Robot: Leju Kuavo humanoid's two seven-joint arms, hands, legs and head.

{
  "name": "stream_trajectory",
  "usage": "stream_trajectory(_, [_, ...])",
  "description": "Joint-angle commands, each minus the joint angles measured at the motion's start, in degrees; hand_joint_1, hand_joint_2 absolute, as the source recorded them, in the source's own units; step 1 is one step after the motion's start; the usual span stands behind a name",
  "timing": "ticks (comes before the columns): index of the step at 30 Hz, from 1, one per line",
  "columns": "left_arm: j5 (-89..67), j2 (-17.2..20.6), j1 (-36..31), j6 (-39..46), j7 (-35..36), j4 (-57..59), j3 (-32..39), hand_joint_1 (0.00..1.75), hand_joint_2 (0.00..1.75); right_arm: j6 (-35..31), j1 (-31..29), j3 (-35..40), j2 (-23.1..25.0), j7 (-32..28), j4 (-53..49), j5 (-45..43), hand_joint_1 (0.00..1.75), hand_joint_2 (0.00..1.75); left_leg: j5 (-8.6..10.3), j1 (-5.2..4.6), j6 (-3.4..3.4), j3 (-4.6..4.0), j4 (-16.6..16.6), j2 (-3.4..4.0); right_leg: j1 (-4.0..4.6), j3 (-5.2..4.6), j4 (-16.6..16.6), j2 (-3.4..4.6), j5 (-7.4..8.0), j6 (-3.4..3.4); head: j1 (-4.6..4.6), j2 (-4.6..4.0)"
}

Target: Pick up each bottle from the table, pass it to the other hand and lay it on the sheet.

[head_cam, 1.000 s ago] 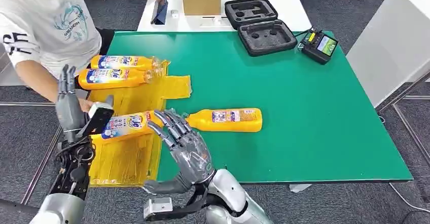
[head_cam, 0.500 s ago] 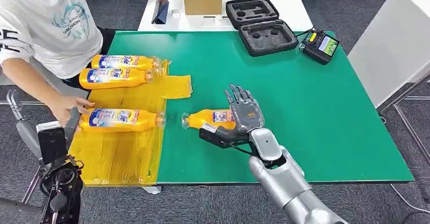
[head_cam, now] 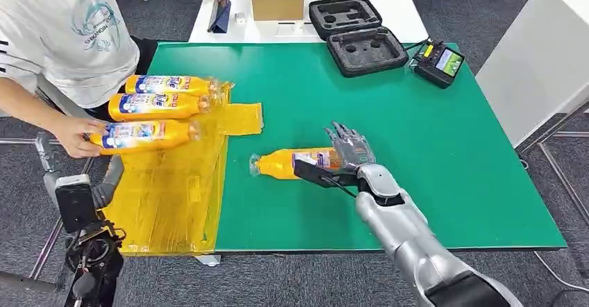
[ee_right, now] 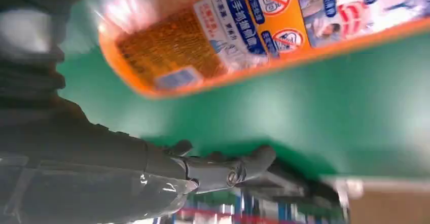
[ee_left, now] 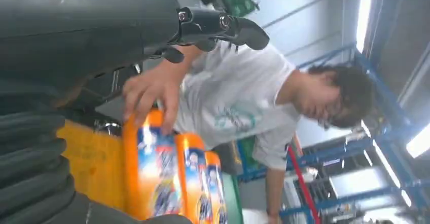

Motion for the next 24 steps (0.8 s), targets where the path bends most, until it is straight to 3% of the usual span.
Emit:
stream_trajectory(1, [-0.3,0.7,-5.2,-1.1,0.6,9.2,-4.1,0.0,1.75,5.4,-7.6,-6.3,1.2,-3.2,17.6,-5.4,0.0,1.75,-0.06,-0.04,-0.02,0.26,0.0,-0.21,-0.04,0.28,0.0,-0.14,-0.14,-0.03,0.0,0.0])
stream_trajectory(17, [1.1,1.0,-6.7,-1.6,0.4,11.8,-4.4,0.0,1.75,5.7,-7.7,-6.6,2.1,-6.2,19.0,-6.4,0.0,1.75,-0.11,0.0,-0.02,0.28,0.0,-0.04,-0.01,0.26,0.0,0.03,-0.12,-0.03,-0.02,0.0])
stream_trajectory(18, [1.1,1.0,-6.7,-1.6,0.4,11.8,-4.4,0.0,1.75,5.7,-7.7,-6.6,2.1,-6.2,19.0,-6.4,0.21,1.75,-0.05,-0.01,-0.01,0.18,0.0,-0.05,-0.02,0.16,0.0,0.0,-0.07,-0.02,0.0,0.0])
stream_trajectory(19, [1.6,1.0,-7.1,-1.9,0.3,12.6,-4.3,0.0,1.75,5.9,-7.7,-6.5,2.1,-7.0,19.0,-6.4,1.59,1.75,-0.1,0.01,-0.03,0.25,0.0,-0.04,0.0,0.24,0.0,0.02,-0.11,-0.03,0.0,0.0])
stream_trajectory(20, [1.6,1.0,-7.1,-1.8,0.2,12.6,-4.3,0.0,1.75,5.5,-7.6,-5.9,2.1,-6.8,18.9,-5.8,1.75,1.75,-0.06,0.0,-0.02,0.17,0.0,-0.05,-0.01,0.16,0.0,0.01,-0.07,-0.02,0.0,0.0])
stream_trajectory(24, [1.7,1.0,-7.5,-1.9,0.2,13.1,-4.5,0.0,1.75,6.2,-7.5,-6.2,2.2,-7.7,18.8,-6.4,1.75,1.75,-0.06,-0.01,-0.02,0.18,0.0,-0.09,-0.02,0.17,0.0,-0.04,-0.1,-0.02,0.0,0.0])
